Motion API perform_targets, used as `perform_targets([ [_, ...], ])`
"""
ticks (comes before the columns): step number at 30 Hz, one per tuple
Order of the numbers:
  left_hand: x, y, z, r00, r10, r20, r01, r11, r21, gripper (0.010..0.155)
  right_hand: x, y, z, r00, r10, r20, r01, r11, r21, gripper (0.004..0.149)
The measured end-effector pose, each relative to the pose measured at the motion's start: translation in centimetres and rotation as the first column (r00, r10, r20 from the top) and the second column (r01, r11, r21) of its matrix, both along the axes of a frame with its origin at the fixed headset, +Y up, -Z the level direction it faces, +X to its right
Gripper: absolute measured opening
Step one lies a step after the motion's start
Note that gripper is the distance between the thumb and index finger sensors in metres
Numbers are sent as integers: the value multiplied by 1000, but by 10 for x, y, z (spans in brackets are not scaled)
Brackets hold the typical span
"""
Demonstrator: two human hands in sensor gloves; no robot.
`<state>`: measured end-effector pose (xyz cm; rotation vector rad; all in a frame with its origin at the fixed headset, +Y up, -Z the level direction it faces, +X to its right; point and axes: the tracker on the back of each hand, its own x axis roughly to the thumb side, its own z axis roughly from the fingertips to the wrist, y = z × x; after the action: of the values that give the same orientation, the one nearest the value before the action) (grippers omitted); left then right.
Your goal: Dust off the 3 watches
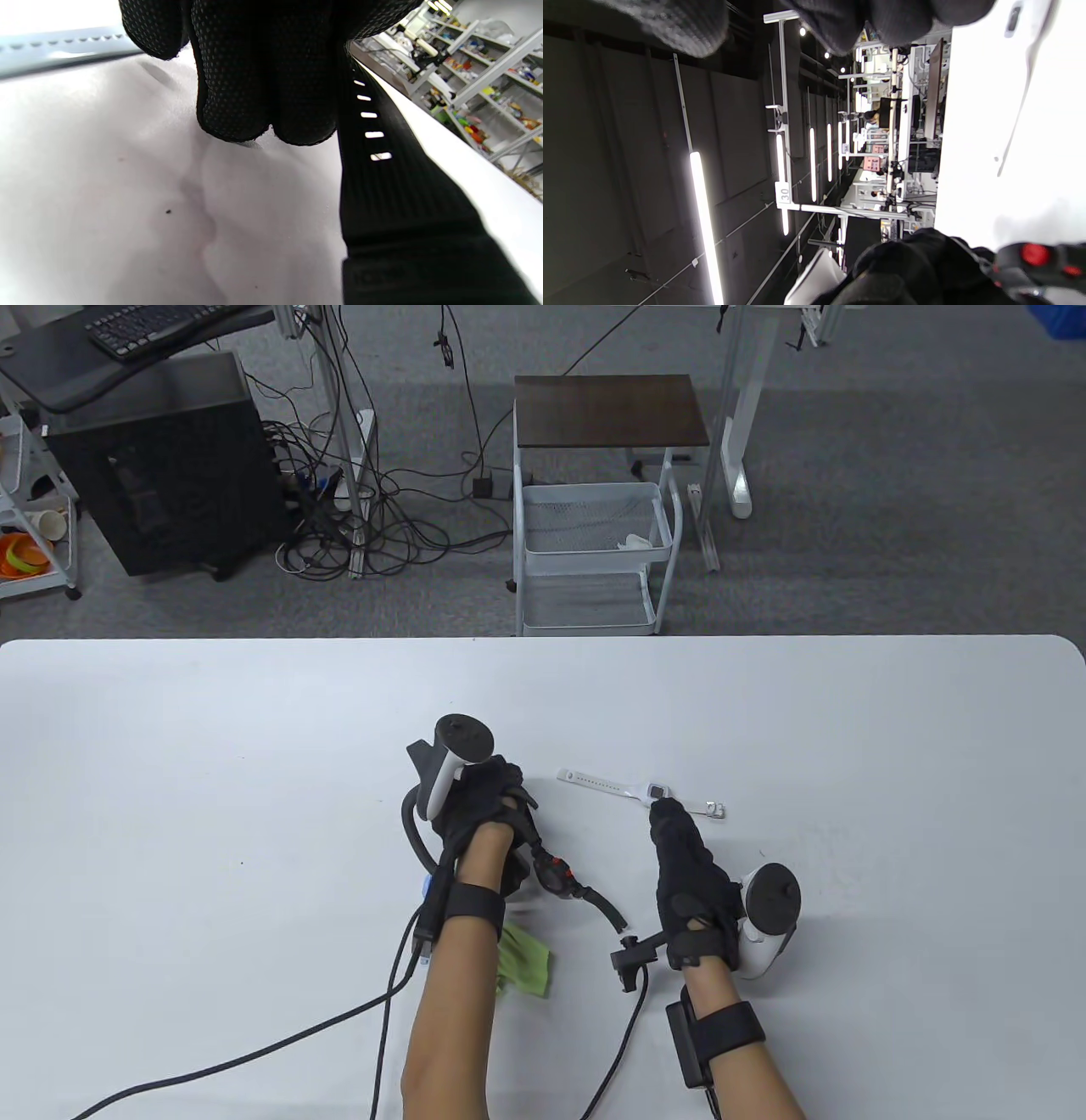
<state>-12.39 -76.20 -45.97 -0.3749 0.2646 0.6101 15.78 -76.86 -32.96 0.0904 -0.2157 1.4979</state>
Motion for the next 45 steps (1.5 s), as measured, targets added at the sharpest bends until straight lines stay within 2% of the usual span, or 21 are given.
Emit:
perform_targets([
  [10,5,3,-6,991,-132,21,133,991,-16,45,-1,-2,-1,1000,23,-11,-23,1000,-9,80],
  [23,12,6,-9,941,-322,107,327,944,-36,48,-1,-3,-2,1000,25,-16,-25,999,-20,80],
  [26,9,11,-7,927,-357,114,364,930,-45,52,-1,-3,-2,1000,24,-19,-25,999,-22,80],
  [32,-11,32,3,901,-426,83,427,904,-1,56,0,-2,-1,999,29,-18,-29,999,-17,80],
  [36,-28,47,20,930,-359,83,355,933,56,58,0,-1,0,999,30,-20,-30,1000,-8,80],
  [45,-39,64,89,945,-195,263,127,959,255,58,-6,1,2,998,54,-37,-53,998,27,80],
])
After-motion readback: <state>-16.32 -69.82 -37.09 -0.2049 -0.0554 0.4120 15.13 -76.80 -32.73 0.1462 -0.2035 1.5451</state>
